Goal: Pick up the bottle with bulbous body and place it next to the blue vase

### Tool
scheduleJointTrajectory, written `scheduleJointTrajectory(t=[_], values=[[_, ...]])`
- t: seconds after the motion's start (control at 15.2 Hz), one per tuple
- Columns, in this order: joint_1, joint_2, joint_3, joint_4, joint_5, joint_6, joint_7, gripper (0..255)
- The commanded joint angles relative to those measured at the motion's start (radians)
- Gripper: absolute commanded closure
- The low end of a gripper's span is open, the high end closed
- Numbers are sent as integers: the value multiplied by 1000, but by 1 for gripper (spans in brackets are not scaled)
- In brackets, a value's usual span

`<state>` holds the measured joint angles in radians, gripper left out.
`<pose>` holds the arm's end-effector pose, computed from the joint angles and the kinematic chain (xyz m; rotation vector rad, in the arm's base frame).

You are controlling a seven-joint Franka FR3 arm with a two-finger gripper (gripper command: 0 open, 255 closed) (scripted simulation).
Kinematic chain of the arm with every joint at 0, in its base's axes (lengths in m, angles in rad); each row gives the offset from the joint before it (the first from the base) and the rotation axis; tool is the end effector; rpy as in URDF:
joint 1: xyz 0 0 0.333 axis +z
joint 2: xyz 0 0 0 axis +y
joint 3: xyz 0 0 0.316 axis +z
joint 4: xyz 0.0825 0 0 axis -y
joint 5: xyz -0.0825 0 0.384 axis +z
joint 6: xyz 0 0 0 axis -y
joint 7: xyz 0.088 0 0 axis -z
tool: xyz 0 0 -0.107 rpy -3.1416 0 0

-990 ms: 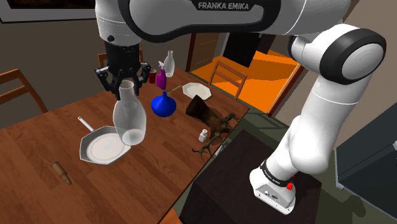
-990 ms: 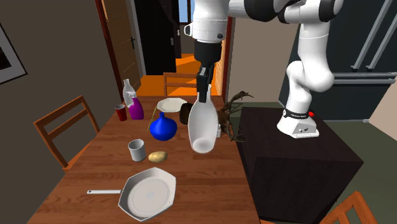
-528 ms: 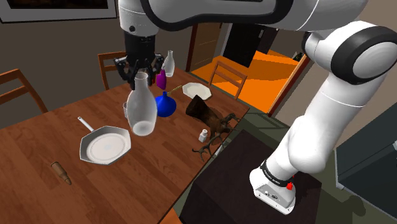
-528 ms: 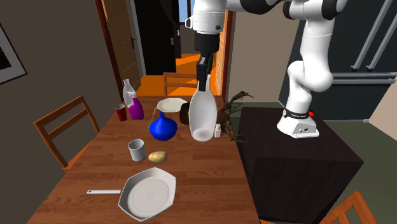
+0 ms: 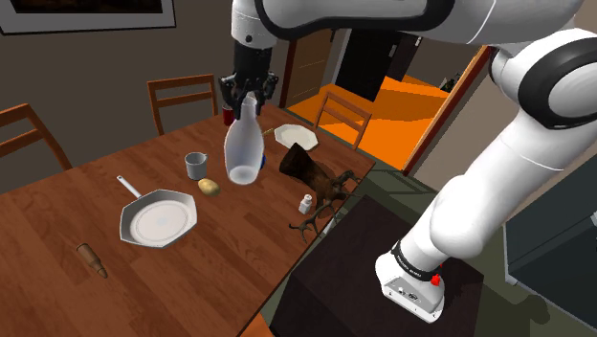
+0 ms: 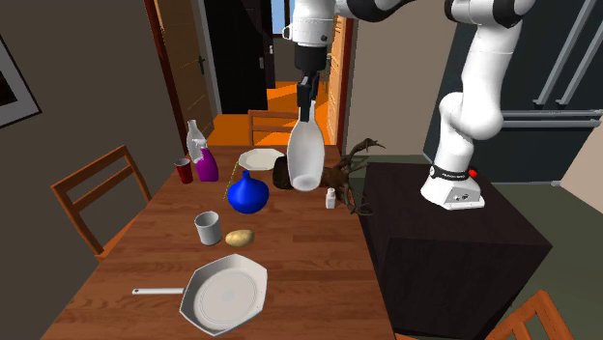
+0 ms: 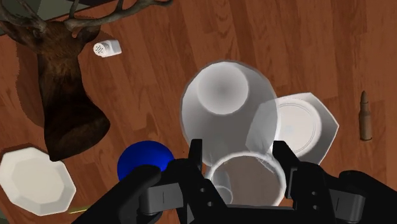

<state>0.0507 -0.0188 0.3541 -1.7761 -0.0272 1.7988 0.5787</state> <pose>0.5168 0.2205 0.5565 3.1193 -0.2630 0.0801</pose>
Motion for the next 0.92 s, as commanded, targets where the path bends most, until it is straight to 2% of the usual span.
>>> scheduleJointTrajectory(t=[0.0,0.4,0.86], values=[[-23,-28,-24,-28,11,4,-51,255],[-90,-78,-105,-85,27,15,-203,255],[-165,-88,-199,-98,28,20,-372,255]])
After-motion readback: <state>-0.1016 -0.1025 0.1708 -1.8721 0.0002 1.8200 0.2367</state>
